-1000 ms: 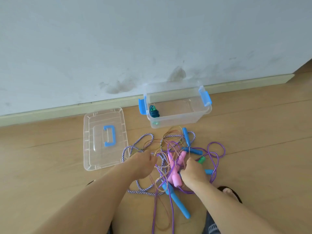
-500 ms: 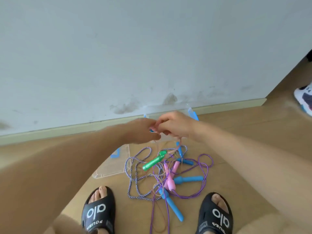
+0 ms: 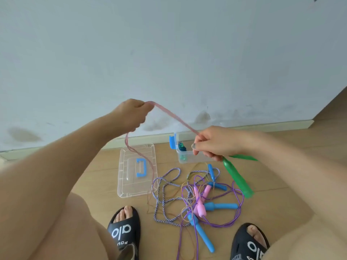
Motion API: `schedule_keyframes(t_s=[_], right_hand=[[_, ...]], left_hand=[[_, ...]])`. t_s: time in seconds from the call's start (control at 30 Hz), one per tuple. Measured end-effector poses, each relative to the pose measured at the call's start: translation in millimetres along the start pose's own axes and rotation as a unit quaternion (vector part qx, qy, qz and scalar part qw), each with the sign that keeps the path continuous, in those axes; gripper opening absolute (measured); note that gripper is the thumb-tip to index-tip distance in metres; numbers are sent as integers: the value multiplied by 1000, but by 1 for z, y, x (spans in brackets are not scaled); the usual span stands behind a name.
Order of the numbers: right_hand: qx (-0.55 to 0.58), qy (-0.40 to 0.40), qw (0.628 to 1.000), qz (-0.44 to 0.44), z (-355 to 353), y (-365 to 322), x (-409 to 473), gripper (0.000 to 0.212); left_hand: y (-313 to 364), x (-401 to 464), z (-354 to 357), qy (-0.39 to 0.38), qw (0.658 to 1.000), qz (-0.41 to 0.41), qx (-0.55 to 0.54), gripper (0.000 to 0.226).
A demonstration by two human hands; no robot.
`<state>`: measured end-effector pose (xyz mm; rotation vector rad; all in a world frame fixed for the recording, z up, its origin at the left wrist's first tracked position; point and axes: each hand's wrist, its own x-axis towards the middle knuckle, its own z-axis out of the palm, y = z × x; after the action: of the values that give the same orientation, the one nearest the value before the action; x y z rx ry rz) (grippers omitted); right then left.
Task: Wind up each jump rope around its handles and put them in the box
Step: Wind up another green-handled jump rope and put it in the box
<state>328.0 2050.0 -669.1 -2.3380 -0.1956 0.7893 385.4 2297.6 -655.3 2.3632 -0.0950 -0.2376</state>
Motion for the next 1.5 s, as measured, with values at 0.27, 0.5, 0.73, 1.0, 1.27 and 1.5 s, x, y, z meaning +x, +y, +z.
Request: schedule_keyframes(t_s=[0.27,0.5,0.73,1.0,1.27,1.5], right_hand=[[160,-36,986,-3,-4,-22,7,22],[362,-24,932,-17,2,-44,18,15],[672,47,739,26,-3,-49,35,26],[745,128,654,29,-3,-50,34,22],[321,159,925,131,-11,-31,27,19],[38,303,952,-31,-3,-34,29,31]], left_hand=[[-36,6,2,-145,983,-71,89,40],[-10,4,16,-191,974,-38,117,40],[29,-15,26,-397,875,-69,-268,42],[43,-28,37,-359,912,-38,-194,20],[26,-17,28,-290,955,-2,-68,18],[24,-13,25,-247,966,65,43,23]])
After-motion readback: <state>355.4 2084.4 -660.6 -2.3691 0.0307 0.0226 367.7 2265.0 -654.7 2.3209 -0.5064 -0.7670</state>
